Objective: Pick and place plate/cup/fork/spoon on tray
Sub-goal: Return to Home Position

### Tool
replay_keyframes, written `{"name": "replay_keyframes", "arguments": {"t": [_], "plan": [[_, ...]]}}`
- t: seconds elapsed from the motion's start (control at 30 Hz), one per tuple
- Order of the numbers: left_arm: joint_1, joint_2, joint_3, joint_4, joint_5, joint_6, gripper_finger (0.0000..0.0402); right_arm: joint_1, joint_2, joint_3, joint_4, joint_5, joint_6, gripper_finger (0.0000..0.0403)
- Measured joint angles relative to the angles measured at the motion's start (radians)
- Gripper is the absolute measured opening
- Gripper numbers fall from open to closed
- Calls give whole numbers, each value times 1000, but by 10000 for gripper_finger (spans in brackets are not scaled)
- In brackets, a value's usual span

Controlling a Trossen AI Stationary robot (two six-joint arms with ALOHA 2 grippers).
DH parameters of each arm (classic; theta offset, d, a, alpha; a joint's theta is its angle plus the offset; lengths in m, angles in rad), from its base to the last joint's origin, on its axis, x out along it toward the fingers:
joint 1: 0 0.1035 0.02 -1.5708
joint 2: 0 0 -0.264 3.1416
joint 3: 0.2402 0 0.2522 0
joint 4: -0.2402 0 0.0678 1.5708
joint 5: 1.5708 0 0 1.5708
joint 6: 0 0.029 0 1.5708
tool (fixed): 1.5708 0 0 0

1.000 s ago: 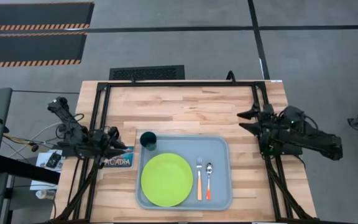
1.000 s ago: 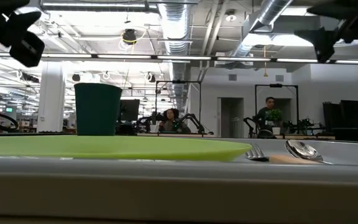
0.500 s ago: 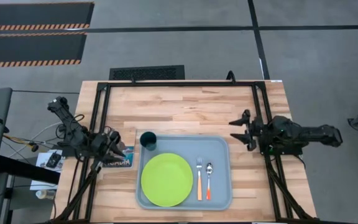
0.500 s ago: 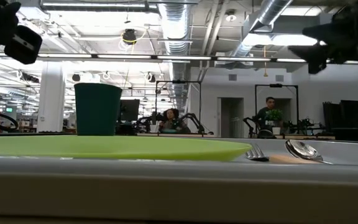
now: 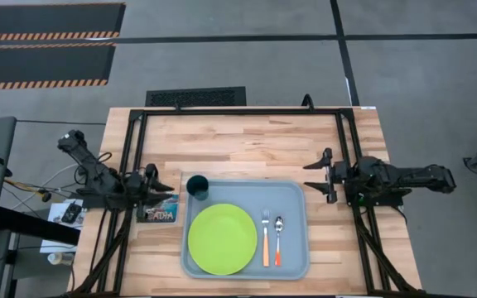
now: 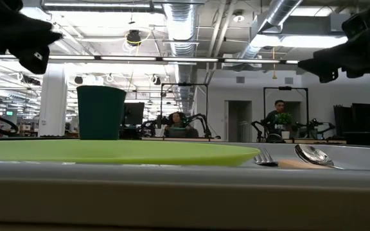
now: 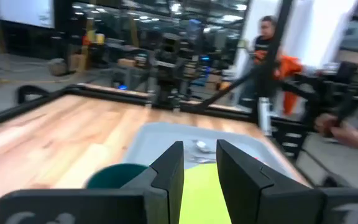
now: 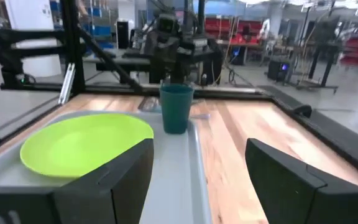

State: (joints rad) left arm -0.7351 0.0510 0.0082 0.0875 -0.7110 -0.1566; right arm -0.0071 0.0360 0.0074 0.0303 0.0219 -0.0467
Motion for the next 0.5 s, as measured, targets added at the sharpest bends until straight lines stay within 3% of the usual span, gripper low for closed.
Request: {"name": "replay_keyframes", "arguments": {"t": [0.33, 0.5], "plan": [[57, 5, 0, -6, -125, 27, 82, 0, 10, 1, -10, 3, 1, 281], [56, 5, 6, -30, -116, -35, 82, 0, 10, 1, -12, 3, 2, 281]]}}
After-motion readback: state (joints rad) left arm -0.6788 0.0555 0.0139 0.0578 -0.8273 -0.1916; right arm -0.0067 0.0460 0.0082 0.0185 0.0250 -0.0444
